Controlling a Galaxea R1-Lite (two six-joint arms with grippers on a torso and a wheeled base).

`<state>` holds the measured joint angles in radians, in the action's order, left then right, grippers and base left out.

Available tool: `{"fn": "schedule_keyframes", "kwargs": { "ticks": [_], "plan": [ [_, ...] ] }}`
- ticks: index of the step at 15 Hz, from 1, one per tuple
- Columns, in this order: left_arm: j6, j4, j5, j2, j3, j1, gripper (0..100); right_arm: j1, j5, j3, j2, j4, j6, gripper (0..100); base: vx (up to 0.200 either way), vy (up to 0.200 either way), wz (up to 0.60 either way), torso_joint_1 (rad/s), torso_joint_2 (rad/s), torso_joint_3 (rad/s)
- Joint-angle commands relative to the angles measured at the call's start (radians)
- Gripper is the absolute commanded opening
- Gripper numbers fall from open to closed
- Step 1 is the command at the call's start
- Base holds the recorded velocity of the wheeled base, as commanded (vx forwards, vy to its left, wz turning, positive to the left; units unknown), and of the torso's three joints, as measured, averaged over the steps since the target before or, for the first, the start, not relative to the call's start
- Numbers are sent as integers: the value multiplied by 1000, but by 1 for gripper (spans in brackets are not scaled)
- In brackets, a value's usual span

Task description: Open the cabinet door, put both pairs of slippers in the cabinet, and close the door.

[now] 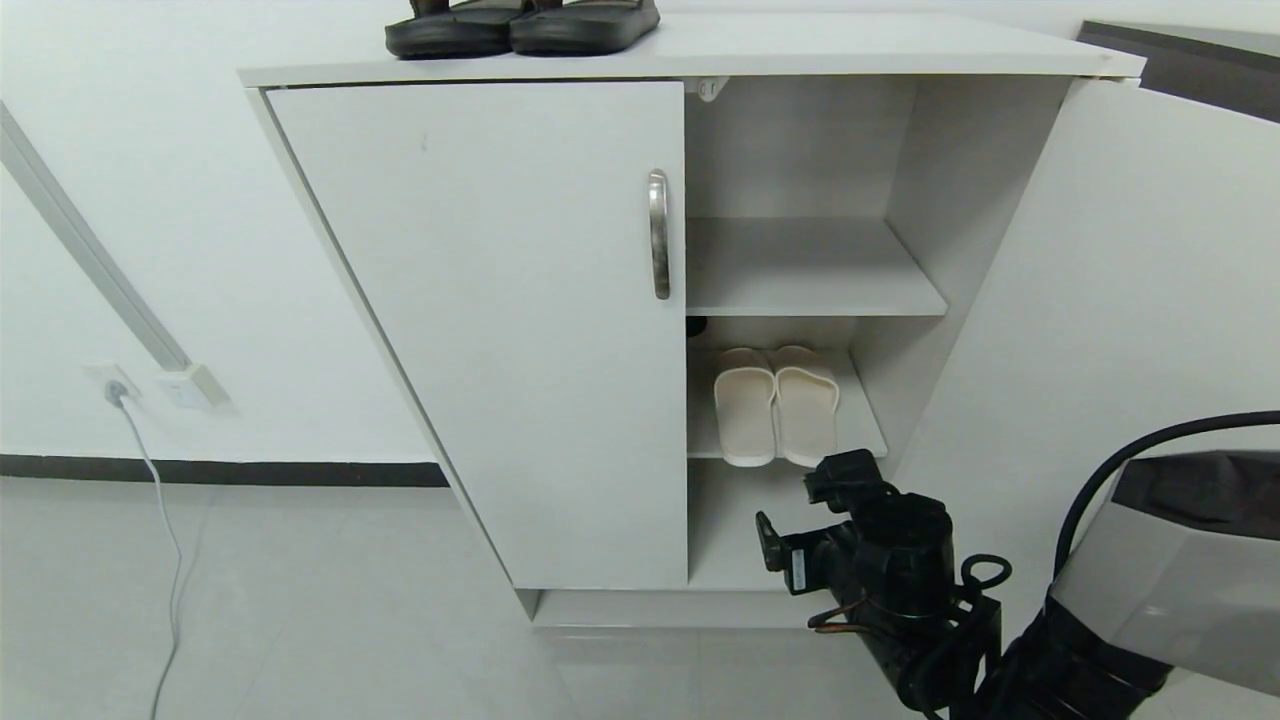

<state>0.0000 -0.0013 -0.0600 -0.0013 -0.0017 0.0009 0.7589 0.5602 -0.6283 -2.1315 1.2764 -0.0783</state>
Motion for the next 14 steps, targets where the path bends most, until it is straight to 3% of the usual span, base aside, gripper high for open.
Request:
{"fn": "schedule_keyframes", "kwargs": {
  "ticks": [1, 6, 14],
  "plan": [
    [0, 0, 0, 1, 0, 1, 0, 0, 0, -1, 4, 0, 0, 100, 0, 0, 0, 0, 0, 0],
    [-2, 0, 0, 1, 0, 1, 0, 0, 1, -1, 4, 26, 5, 100, 0, 0, 0, 0, 1, 16],
    [0, 0, -1, 1, 0, 1, 0, 22, 1, 25, 50, 34, 6, 100, 0, 0, 0, 5, 1, 163]
  ]
}}
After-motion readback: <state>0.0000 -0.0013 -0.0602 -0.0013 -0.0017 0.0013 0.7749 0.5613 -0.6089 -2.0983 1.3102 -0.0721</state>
